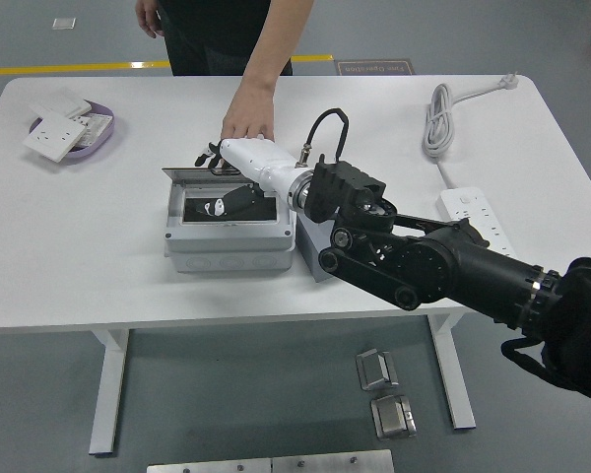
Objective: Pick up the cylinder from the cube,place it in the box,flap close box
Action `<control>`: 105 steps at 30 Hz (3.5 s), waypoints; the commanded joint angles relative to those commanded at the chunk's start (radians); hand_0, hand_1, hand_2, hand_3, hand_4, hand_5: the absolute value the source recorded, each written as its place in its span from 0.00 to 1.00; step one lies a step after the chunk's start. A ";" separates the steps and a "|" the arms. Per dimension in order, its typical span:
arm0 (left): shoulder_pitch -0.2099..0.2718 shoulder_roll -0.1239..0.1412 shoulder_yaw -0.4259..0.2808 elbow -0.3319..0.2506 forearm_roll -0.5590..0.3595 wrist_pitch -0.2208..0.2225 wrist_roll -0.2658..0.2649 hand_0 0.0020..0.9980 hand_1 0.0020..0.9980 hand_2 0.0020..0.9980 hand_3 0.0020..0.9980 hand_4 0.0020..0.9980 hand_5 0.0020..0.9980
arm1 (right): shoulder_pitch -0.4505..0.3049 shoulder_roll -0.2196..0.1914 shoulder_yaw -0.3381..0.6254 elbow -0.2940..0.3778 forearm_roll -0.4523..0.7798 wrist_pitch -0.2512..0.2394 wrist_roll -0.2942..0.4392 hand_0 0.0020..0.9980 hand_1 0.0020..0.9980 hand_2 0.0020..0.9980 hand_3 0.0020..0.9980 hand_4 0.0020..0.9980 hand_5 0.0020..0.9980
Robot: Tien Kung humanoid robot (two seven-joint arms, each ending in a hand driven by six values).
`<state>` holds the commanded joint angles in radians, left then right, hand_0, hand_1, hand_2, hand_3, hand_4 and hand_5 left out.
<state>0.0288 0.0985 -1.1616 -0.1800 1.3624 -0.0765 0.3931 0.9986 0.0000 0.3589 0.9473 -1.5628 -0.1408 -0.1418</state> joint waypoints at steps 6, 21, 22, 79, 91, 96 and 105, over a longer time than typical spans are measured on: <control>0.001 -0.002 0.002 0.000 -0.004 0.000 0.000 0.57 0.62 0.54 0.55 0.60 0.30 | -0.011 0.000 0.001 0.020 -0.014 0.004 -0.004 0.77 0.69 0.72 0.76 0.85 0.37; 0.003 -0.005 0.007 0.000 -0.011 0.002 -0.002 0.57 0.62 0.54 0.55 0.60 0.30 | -0.043 0.000 0.011 0.041 -0.029 0.010 -0.007 0.77 0.69 0.71 0.76 0.85 0.37; 0.003 -0.005 0.008 0.000 -0.012 0.002 -0.002 0.57 0.62 0.54 0.55 0.60 0.30 | -0.045 0.000 0.011 0.042 -0.029 0.011 -0.007 0.77 0.69 0.71 0.76 0.85 0.37; 0.034 -0.031 0.035 0.000 -0.082 0.025 -0.010 0.57 0.62 0.54 0.54 0.60 0.31 | -0.557 -0.422 0.837 0.449 -0.706 0.159 -0.233 0.70 0.62 0.56 0.62 0.90 0.31; 0.033 -0.018 0.027 0.000 -0.073 0.024 -0.009 0.57 0.62 0.54 0.55 0.60 0.30 | -0.627 -0.396 0.950 0.483 -0.652 0.053 -0.124 0.68 0.60 0.56 0.65 0.89 0.14; 0.038 -0.013 0.028 0.000 -0.076 0.026 -0.011 0.57 0.62 0.54 0.54 0.60 0.30 | -0.690 -0.339 1.056 0.499 -0.546 -0.015 -0.010 0.68 0.61 0.57 0.64 0.89 0.16; 0.060 -0.005 0.041 0.000 -0.103 0.052 -0.030 0.57 0.62 0.54 0.54 0.60 0.30 | -0.779 -0.271 1.135 0.438 -0.222 -0.087 0.242 0.71 0.62 0.58 0.66 0.95 0.22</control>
<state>0.0890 0.0930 -1.1210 -0.1800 1.2589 -0.0246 0.3630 0.2191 -0.2710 1.4943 1.3852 -1.7844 -0.2277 0.1002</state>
